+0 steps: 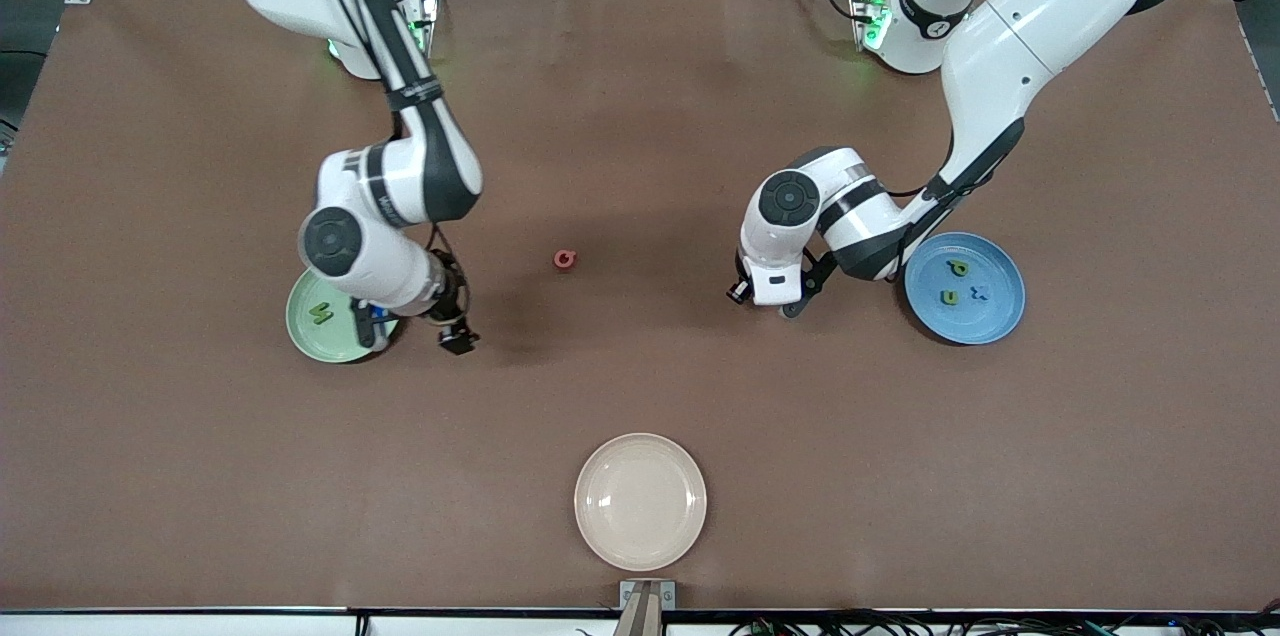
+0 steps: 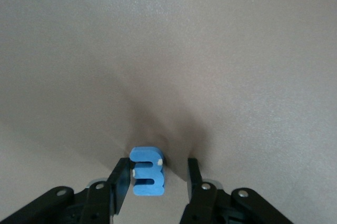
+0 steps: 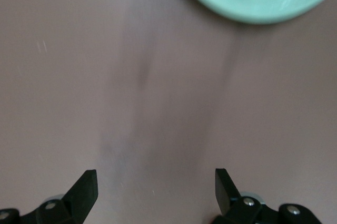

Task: Sort upper and lower case letters into plates
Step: 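Carry the 3 toward the blue plate while the right gripper grasps the pink q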

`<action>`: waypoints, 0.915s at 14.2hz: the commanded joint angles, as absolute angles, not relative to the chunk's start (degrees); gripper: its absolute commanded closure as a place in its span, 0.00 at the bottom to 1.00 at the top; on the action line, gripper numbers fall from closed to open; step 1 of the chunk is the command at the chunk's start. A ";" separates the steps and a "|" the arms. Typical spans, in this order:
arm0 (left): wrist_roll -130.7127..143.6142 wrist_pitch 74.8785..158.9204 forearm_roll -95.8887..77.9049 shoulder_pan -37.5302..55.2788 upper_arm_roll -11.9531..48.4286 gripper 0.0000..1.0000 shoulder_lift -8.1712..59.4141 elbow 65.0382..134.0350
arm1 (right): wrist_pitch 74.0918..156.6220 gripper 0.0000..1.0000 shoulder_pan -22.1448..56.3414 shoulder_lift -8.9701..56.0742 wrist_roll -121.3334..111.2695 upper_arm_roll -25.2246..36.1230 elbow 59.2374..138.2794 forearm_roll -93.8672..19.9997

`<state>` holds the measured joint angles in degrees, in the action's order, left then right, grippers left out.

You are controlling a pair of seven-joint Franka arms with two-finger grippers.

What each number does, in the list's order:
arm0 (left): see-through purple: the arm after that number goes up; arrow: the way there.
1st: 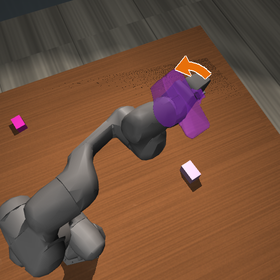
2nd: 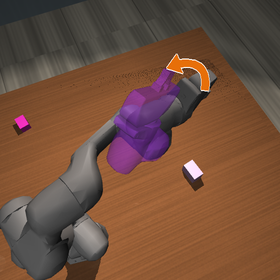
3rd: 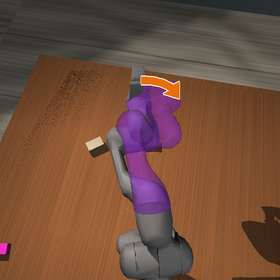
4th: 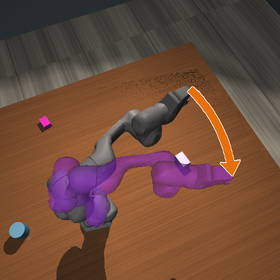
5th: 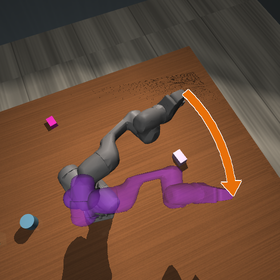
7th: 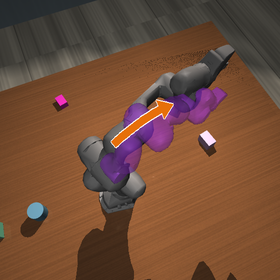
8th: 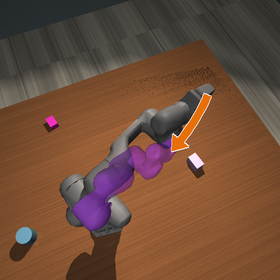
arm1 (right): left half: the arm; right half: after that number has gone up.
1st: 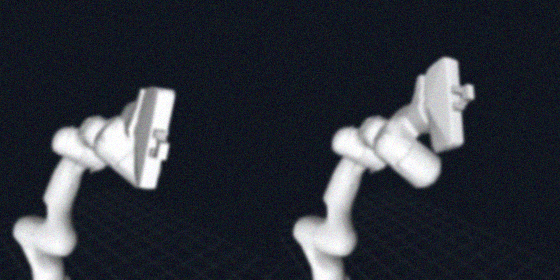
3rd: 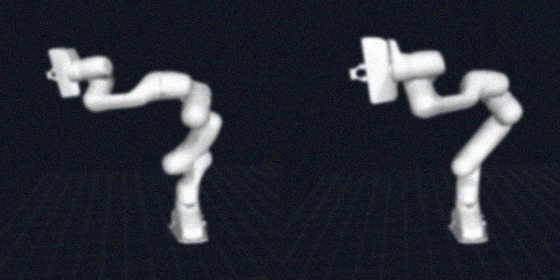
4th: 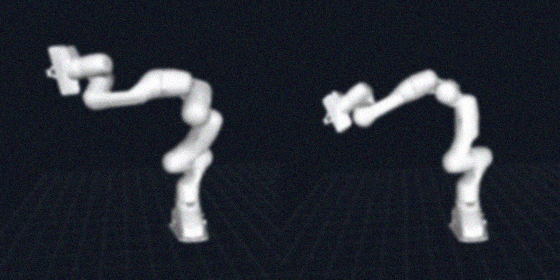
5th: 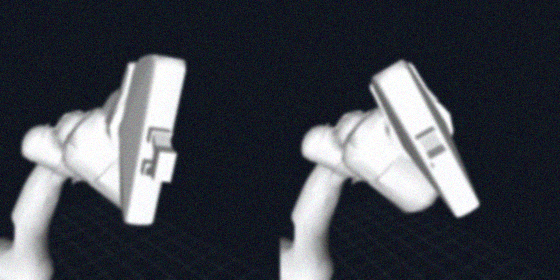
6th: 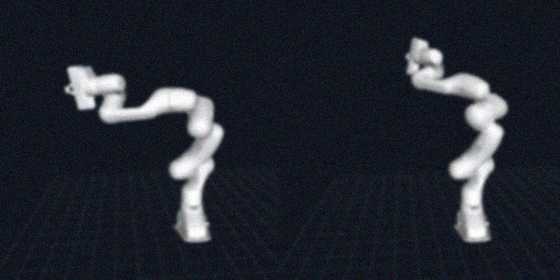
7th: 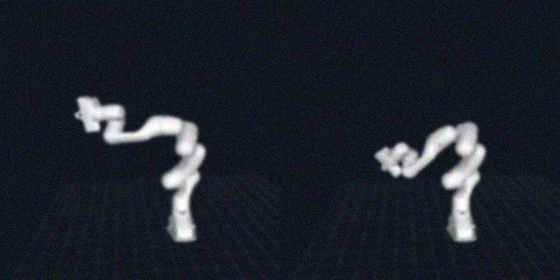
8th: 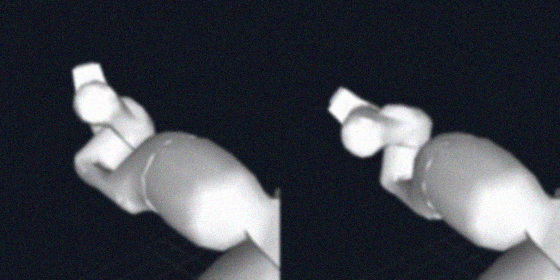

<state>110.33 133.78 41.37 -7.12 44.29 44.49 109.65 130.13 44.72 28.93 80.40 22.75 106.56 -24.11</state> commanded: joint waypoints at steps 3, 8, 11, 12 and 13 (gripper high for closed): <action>110.92 134.56 40.69 -6.68 43.59 0.68 44.56 110.04 | 139.03 0.01 53.77 32.16 79.89 23.47 110.65 -25.49; 110.65 134.56 41.13 -6.77 43.59 0.88 44.30 109.86 | 145.37 0.00 59.40 32.26 79.63 23.55 115.22 -24.96; 110.13 134.56 41.22 -7.38 43.77 0.93 43.34 109.60 | 144.93 0.00 60.90 32.26 79.10 23.55 116.19 -24.79; 109.78 134.56 41.22 -7.64 43.94 0.93 42.72 109.34 | 144.93 0.00 61.60 32.26 79.10 23.55 116.37 -24.79; 108.47 134.30 41.05 -7.82 44.21 0.93 42.19 108.99 | 144.93 0.00 62.05 32.26 79.28 23.55 116.54 -24.79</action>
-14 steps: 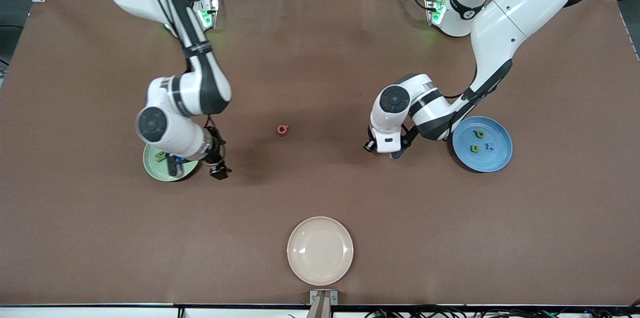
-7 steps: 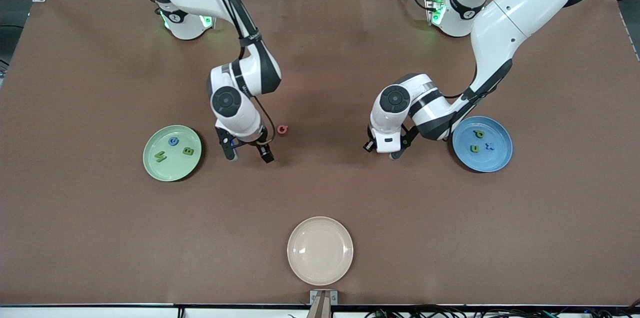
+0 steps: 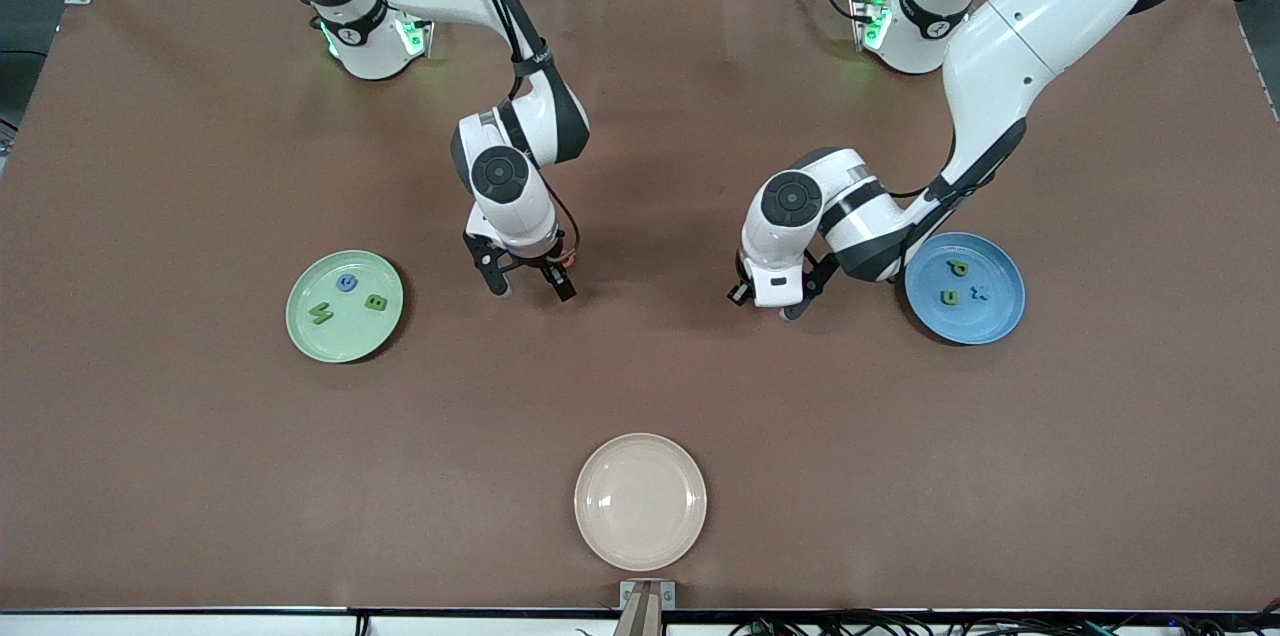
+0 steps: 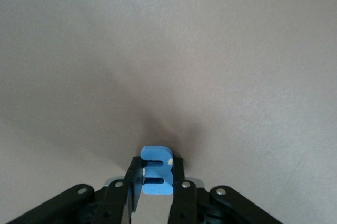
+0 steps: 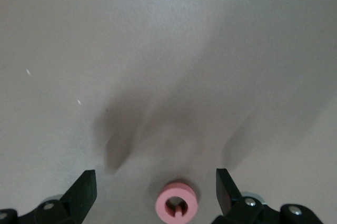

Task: Sort upper and lower case letters into plates
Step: 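Carry the 3 toward the blue plate while the right gripper grasps the pink q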

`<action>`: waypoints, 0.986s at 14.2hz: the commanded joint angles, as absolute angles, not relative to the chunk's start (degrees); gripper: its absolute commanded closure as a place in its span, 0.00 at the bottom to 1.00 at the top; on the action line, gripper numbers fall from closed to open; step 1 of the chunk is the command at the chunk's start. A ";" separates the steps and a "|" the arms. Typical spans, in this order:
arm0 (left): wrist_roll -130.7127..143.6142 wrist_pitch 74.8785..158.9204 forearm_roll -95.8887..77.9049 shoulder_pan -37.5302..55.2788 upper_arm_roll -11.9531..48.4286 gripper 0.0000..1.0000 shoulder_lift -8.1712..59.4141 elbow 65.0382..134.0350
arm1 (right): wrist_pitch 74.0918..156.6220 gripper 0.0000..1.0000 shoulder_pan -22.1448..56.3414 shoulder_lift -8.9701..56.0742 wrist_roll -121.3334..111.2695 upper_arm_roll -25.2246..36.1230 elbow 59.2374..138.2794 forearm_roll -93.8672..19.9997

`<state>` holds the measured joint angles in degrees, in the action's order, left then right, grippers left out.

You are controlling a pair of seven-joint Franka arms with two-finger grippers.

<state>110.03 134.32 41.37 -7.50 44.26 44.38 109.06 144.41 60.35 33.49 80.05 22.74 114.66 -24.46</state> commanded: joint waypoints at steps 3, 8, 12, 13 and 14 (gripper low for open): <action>103.29 133.42 40.52 -8.78 44.38 0.93 39.91 108.54 | 145.02 0.03 63.72 32.17 79.63 23.55 117.68 -24.79; 84.07 126.67 40.43 -19.65 52.00 0.94 37.71 108.46 | 145.11 0.27 64.16 32.17 79.89 23.55 117.77 -24.87; 66.30 116.82 40.43 -31.08 59.75 0.94 37.71 108.37 | 145.02 0.59 64.07 32.08 80.77 23.55 117.77 -25.05; 64.36 115.68 40.43 -33.55 61.16 0.94 37.79 108.63 | 145.02 0.67 63.90 31.99 80.77 23.64 117.77 -25.05; 62.25 115.06 40.43 -35.75 62.22 0.94 37.71 108.81 | 145.02 0.76 63.72 31.99 80.77 23.73 117.86 -25.05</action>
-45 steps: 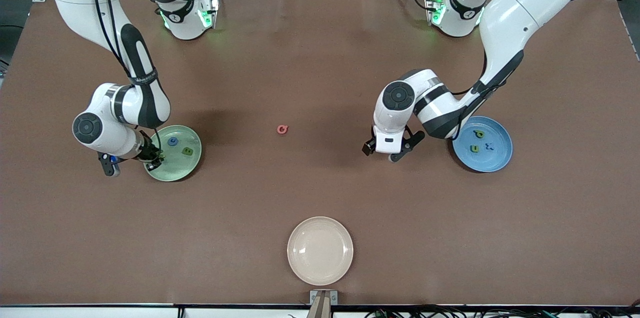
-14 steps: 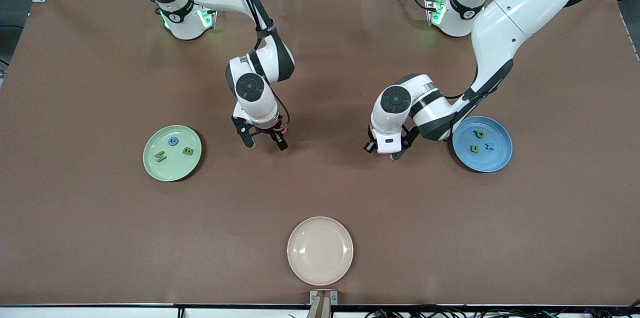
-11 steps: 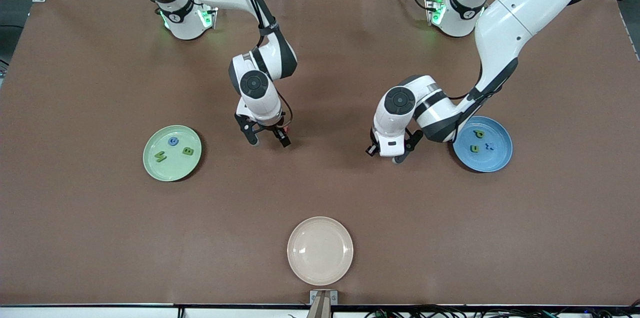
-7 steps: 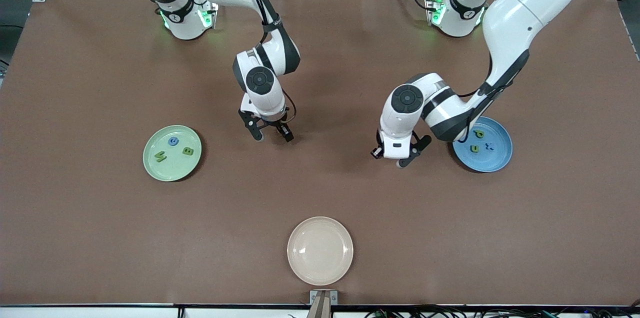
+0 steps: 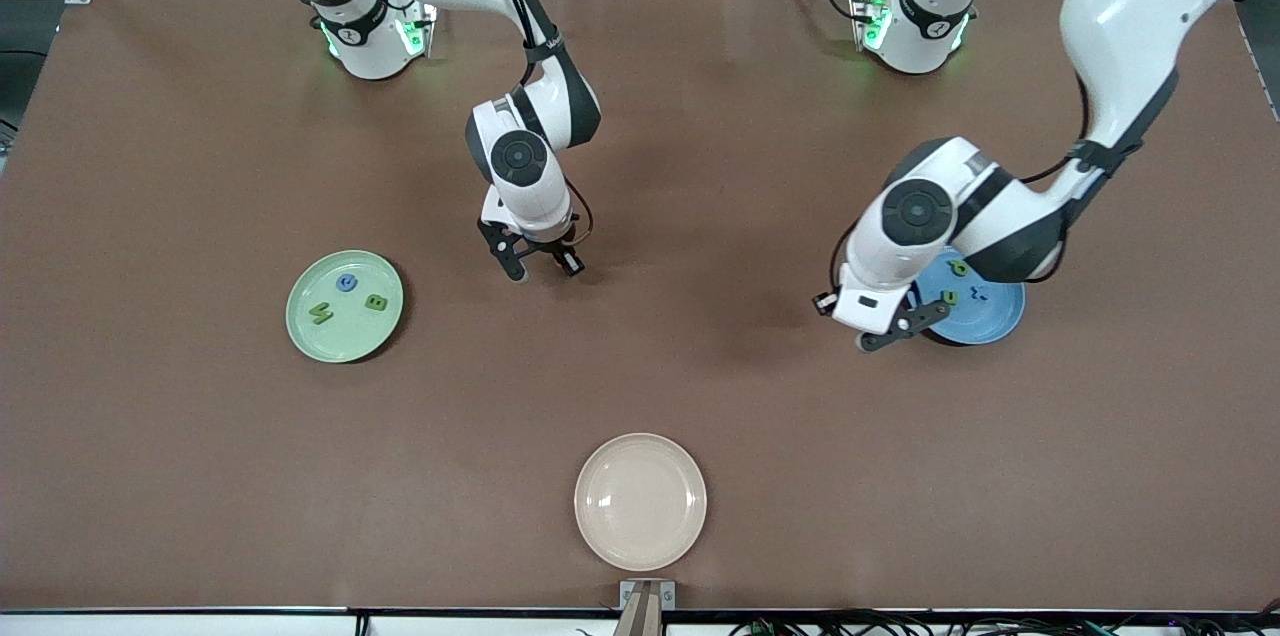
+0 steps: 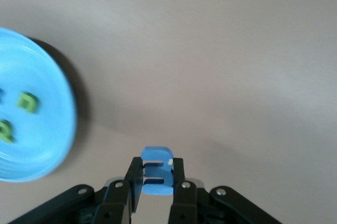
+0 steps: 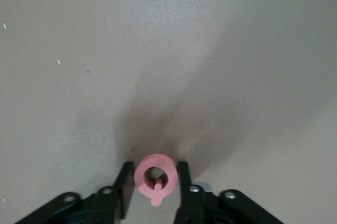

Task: Sort upper and lower case letters into plates
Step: 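Lower the 3 into the blue plate while the right gripper carries the q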

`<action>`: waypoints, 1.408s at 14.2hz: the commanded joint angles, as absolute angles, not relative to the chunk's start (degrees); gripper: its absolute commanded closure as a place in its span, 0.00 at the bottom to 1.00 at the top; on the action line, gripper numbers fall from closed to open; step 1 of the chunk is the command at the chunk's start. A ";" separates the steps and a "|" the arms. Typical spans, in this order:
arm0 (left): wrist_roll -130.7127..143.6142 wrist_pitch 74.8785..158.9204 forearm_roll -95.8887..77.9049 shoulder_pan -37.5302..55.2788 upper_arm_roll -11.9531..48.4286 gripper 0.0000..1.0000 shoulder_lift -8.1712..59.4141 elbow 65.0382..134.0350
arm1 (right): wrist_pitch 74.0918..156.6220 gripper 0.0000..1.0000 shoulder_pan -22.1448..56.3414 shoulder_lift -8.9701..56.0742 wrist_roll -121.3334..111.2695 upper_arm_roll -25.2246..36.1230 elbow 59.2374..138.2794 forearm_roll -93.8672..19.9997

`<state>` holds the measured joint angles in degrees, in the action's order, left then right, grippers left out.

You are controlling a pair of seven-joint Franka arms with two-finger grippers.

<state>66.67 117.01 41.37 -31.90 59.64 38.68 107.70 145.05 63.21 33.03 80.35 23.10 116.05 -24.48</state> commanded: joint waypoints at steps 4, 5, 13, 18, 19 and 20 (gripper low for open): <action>51.27 114.26 40.52 -46.20 65.91 0.94 37.71 111.87 | 144.41 1.00 63.02 31.38 79.90 26.09 117.60 -25.05; 48.89 114.26 40.52 -48.58 66.35 0.94 37.71 112.75 | 144.23 1.00 63.02 30.94 78.50 27.41 117.60 -24.96; 40.17 117.41 47.46 -60.46 66.36 0.94 38.41 119.96 | 129.03 1.00 62.75 25.66 50.84 48.49 117.24 -24.96; 40.17 121.72 52.20 -61.70 63.11 0.94 38.93 122.95 | 127.96 1.00 54.25 26.28 37.20 50.89 118.03 -25.05; 40.17 122.42 52.73 -61.87 62.06 0.94 38.94 123.57 | 128.93 1.00 52.14 26.28 34.83 50.80 118.56 -25.05; 40.17 122.95 52.82 -61.87 61.35 0.94 38.94 123.84 | 130.41 1.00 50.73 26.45 33.06 50.71 119.26 -25.40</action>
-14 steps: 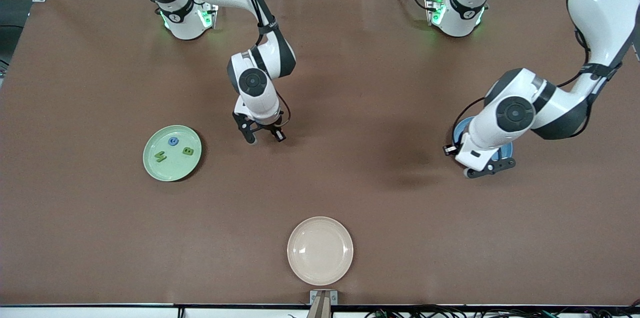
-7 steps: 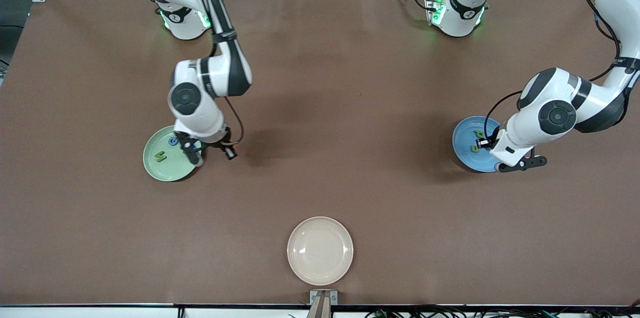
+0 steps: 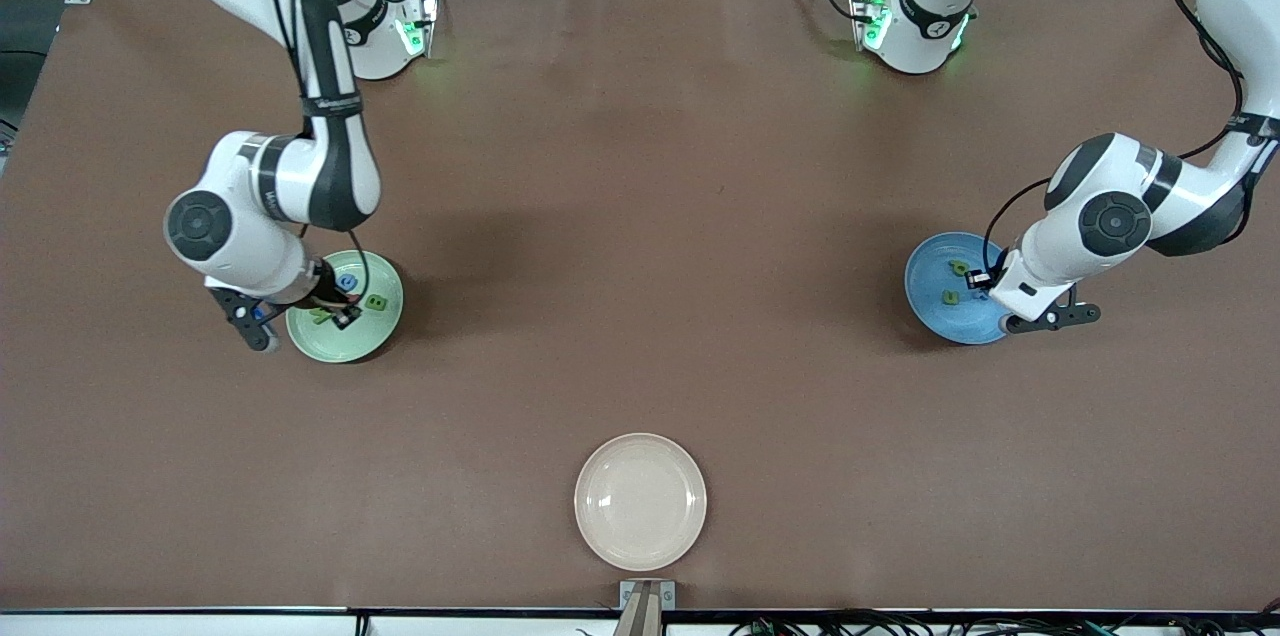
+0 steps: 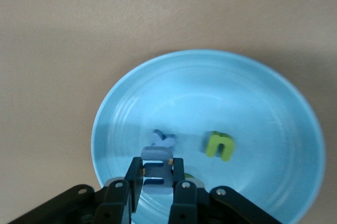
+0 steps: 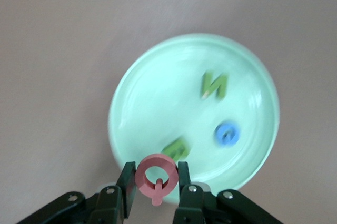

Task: Sort upper and lower case letters into plates
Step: 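Lower the 3 into the blue plate while the right gripper carries the q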

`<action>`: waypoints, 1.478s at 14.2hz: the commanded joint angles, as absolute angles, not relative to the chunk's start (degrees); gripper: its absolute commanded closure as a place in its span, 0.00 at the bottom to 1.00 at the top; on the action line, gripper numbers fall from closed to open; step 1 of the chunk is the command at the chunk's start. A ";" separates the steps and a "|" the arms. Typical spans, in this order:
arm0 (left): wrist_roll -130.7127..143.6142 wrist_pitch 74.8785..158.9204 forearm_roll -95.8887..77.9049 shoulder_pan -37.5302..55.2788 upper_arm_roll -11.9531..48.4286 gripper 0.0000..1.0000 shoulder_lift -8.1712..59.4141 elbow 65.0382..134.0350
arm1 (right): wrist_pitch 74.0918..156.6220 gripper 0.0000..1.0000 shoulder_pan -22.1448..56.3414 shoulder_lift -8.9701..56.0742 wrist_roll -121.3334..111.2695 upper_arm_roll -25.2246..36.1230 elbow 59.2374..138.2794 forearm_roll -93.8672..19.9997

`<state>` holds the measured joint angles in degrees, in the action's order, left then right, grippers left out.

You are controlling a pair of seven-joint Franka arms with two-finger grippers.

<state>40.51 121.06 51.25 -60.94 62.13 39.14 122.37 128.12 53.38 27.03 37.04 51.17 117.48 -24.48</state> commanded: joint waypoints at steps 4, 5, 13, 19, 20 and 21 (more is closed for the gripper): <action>40.17 123.92 52.91 -61.87 59.86 0.94 39.37 124.54 | 135.96 1.00 48.00 28.47 31.38 47.65 121.11 -28.20; 40.17 124.19 52.91 -61.87 59.85 0.94 39.37 124.72 | 136.75 1.00 47.03 29.26 31.38 46.33 120.94 -29.43; 40.34 124.28 52.91 -61.87 59.85 0.84 39.55 126.03 | 139.66 0.98 41.84 31.82 31.46 39.11 120.06 -32.69; 40.17 124.10 52.82 -61.87 59.85 0.52 39.46 126.04 | 139.04 0.95 42.01 32.08 32.25 38.94 120.50 -32.96; 40.08 124.10 52.82 -61.79 59.85 0.23 39.29 126.04 | 138.96 0.95 41.92 32.08 32.43 38.85 120.59 -32.96; 40.08 124.10 52.82 -61.79 59.94 0.12 39.03 125.95 | 138.96 0.95 41.92 32.08 32.61 38.85 120.67 -32.96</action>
